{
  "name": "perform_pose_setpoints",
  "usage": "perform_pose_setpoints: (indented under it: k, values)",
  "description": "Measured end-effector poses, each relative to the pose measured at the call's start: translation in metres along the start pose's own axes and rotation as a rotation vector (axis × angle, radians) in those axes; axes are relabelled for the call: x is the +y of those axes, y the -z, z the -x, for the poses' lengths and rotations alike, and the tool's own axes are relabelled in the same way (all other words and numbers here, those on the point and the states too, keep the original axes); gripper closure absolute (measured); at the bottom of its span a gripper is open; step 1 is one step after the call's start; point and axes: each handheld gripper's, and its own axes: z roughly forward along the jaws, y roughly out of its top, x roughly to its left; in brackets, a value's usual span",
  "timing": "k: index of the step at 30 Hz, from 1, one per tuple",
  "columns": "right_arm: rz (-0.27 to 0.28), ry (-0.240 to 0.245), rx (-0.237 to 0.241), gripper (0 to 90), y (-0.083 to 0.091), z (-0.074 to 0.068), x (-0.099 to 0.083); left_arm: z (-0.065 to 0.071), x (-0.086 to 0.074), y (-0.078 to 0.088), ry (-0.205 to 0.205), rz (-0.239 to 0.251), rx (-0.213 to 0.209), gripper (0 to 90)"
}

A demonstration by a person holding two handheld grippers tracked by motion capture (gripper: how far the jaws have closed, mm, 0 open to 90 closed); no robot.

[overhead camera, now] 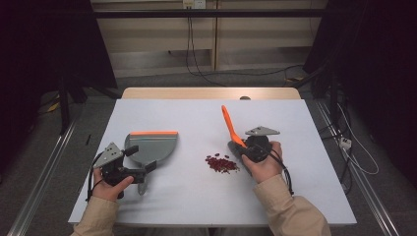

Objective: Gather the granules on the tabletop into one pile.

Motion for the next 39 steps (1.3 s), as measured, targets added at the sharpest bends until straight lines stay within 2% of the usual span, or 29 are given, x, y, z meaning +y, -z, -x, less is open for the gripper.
perform_pose_setpoints:
  k: [2, 3, 4, 6, 8, 9, 14, 19, 26, 31, 34, 36, 39]
  values:
    - [0.011, 0.000, -0.015, 71.7, -0.002, -0.006, 0.001, 0.000, 0.000, 0.000, 0.000, 0.001, 0.001, 4.6]
    - [0.015, -0.010, -0.004, 71.7, -0.004, -0.009, 0.001, 0.000, 0.000, 0.000, -0.002, 0.000, 0.001, 4.6]
    - [0.016, 0.001, -0.014, 71.7, -0.005, -0.012, 0.002, 0.000, 0.000, 0.001, -0.002, 0.000, 0.000, 4.6]
    - [0.025, -0.004, 0.005, 71.7, -0.009, -0.018, 0.003, 0.000, 0.000, 0.001, -0.002, 0.000, 0.001, 4.6]
    - [0.031, 0.024, -0.011, 71.7, -0.013, -0.024, 0.005, 0.000, 0.000, 0.001, -0.003, 0.000, -0.001, 4.6]
    - [0.033, 0.011, -0.002, 71.7, -0.014, -0.025, 0.006, 0.000, 0.000, 0.001, -0.003, 0.000, -0.002, 4.6]
    - [0.038, 0.029, 0.006, 71.6, -0.020, -0.031, 0.009, -0.001, 0.000, 0.002, -0.002, 0.001, 0.003, 4.6]
    - [0.059, -0.012, 0.035, 71.7, -0.022, -0.026, 0.010, -0.001, -0.001, 0.001, 0.001, -0.005, 0.002, 4.6]
    - [0.073, -0.002, 0.045, 71.7, -0.020, -0.022, 0.013, -0.001, -0.001, 0.002, 0.005, -0.018, 0.003, 4.6]
    - [0.083, -0.026, 0.080, 71.6, -0.012, -0.008, 0.017, -0.001, -0.001, 0.003, 0.006, -0.020, 0.007, 4.6]
    - [0.088, -0.004, 0.064, 71.6, -0.005, 0.000, 0.019, -0.001, -0.001, 0.004, 0.008, -0.025, 0.010, 4.6]
    - [0.078, -0.013, 0.069, 71.6, -0.003, 0.008, 0.018, 0.000, -0.002, 0.004, 0.017, -0.034, 0.008, 4.6]
    - [0.058, 0.013, 0.038, 71.6, -0.001, 0.019, 0.014, 0.001, -0.002, 0.004, 0.026, -0.044, 0.002, 4.6]
